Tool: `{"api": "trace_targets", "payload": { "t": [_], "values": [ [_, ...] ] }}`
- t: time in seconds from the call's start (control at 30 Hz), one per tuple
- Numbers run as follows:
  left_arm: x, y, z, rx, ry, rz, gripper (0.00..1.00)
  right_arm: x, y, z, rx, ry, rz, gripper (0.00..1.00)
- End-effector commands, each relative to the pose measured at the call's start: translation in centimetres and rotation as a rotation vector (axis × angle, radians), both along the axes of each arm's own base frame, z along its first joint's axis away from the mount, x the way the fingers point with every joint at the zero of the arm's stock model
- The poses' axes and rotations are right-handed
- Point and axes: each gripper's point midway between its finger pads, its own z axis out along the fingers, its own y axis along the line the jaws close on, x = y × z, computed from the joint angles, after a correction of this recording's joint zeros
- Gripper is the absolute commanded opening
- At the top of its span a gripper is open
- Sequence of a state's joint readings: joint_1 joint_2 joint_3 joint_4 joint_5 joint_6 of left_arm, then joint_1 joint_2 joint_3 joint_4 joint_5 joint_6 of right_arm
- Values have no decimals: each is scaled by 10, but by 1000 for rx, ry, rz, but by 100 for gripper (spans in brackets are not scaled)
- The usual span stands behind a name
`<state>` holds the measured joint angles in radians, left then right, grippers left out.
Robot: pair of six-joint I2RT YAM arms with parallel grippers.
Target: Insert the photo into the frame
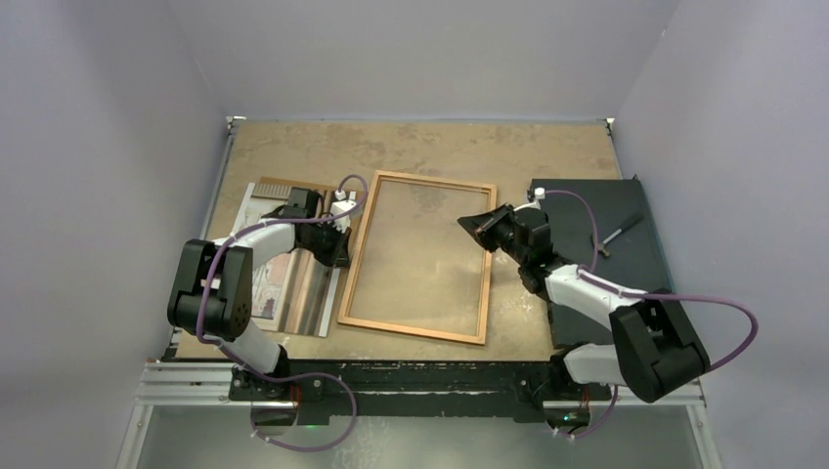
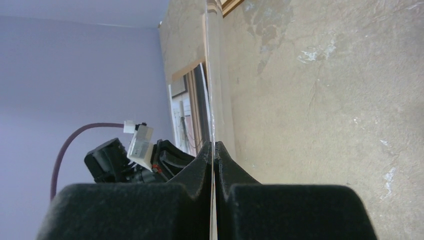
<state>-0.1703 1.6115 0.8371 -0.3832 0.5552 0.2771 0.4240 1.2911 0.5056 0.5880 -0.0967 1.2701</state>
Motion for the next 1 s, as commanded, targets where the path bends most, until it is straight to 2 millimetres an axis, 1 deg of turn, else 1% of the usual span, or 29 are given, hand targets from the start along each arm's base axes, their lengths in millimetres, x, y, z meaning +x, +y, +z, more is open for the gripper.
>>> {"api": "trace_targets", "payload": {
  "t": [0.0, 0.17, 0.4, 0.53, 0.6, 0.73, 0.83, 0.97],
  "values": [
    [1, -10, 5, -49, -16, -39, 0, -8, 16, -6, -13, 46, 97, 0],
    [0, -10, 5, -50, -14, -42, 0, -5, 18, -8, -22, 52, 112, 0],
    [1, -10, 5, -52, -16, -43, 0, -3, 20, 8, -11, -20, 126, 0],
    [0, -10, 5, -51, -12, -43, 0, 1, 19, 11, -25, -41, 119, 0],
    [1, -10, 5, -51, -12, -42, 0, 4, 19, 9, -33, -40, 115, 0],
    [0, -10, 5, -51, -13, -44, 0, 2, 19, -8, -58, 7, 122, 0],
    [1, -10, 6, -51, -16, -44, 0, 3, 14, -19, -121, 39, 115, 0],
    [1, -10, 5, -50, -15, -44, 0, 7, 4, -28, -225, 64, 97, 0]
  ]
}}
